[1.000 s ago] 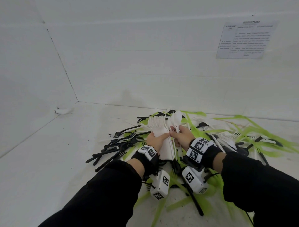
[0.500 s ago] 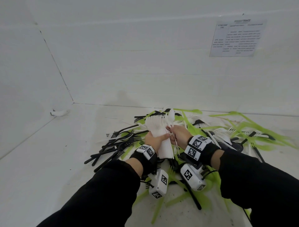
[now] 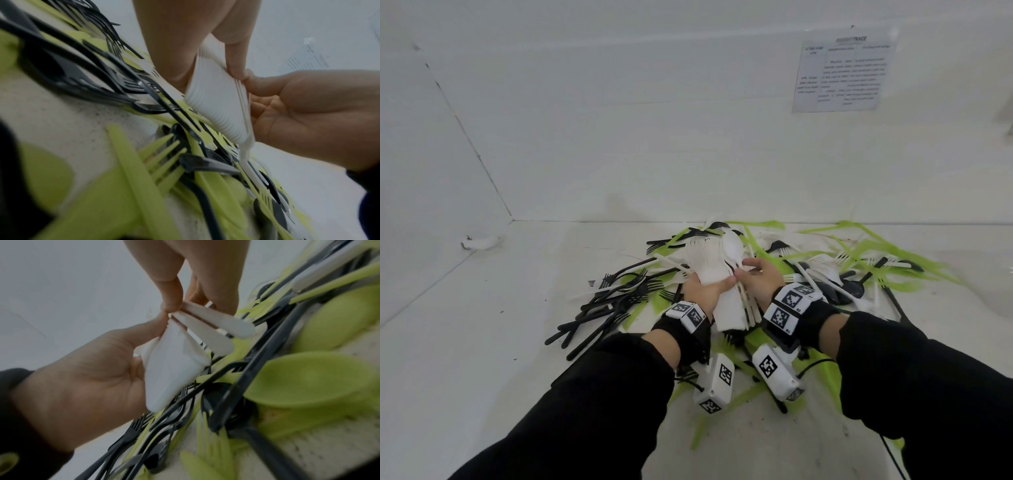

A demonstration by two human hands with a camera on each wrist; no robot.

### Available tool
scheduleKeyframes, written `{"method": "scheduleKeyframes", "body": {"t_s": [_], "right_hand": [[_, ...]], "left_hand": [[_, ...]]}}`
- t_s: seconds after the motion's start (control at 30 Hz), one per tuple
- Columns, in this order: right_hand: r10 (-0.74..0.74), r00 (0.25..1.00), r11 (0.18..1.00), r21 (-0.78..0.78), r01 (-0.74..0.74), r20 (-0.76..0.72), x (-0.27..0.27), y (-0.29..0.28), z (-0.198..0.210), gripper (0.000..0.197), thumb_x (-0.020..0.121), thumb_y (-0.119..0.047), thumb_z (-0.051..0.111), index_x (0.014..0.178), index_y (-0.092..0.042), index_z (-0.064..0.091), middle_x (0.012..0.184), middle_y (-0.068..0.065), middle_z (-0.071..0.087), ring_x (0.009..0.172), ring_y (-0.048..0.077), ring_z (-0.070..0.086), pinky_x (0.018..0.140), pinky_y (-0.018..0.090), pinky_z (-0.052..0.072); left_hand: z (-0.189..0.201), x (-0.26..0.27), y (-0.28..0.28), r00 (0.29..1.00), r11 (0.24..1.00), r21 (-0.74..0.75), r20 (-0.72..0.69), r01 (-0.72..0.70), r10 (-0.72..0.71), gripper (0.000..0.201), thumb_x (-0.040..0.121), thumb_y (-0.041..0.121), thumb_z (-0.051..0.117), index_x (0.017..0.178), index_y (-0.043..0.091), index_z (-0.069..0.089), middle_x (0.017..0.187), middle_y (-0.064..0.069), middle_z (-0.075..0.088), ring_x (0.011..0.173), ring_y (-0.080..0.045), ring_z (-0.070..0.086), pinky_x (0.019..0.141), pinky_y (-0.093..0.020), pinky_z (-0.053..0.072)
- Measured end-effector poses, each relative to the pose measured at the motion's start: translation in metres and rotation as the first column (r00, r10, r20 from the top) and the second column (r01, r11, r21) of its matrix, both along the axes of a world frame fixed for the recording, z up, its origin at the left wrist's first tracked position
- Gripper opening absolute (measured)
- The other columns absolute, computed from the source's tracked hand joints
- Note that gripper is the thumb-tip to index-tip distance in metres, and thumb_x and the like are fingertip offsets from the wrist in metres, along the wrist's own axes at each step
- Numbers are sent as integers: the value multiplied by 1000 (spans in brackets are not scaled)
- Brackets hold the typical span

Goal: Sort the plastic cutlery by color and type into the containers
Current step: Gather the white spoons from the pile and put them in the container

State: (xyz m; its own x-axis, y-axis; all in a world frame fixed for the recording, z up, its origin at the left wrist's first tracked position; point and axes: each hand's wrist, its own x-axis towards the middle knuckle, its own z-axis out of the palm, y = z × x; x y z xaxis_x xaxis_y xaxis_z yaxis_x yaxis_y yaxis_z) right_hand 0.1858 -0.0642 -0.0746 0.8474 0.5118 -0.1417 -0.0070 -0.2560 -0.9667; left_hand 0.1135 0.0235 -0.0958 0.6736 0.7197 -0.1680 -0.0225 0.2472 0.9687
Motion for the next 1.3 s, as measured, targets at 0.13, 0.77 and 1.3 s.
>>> {"method": "scheduleKeyframes", "body": {"t_s": [0.13,0.77,1.3], "right_hand": [[19,999,1000,-14,-19,38,-5,-8,4,27,91,-13,54,116,-4,61,104,12,64,96,23,60,94,36,48],[236,951,949,-260,-180,202,36,-64,21,39,87,-21,55,124,-9,58,119,7,63,110,24,58,99,39,45],[269,859,845,-535,7,436,102,-211,54,48,71,-30,73,111,-5,62,109,9,65,101,25,59,82,30,45]], "left_hand": [[-1,4,-6,999,999,34,-6,38,-38,26,65,5,81,84,19,69,105,-16,70,98,-33,66,90,-53,51],[22,44,-69,999,953,-301,-17,43,-51,45,96,16,50,136,-1,41,129,-24,53,113,-38,56,97,-50,45],[32,118,-222,975,918,-329,59,221,-214,20,101,15,32,89,11,48,83,-11,49,71,-19,49,67,-37,48]]}}
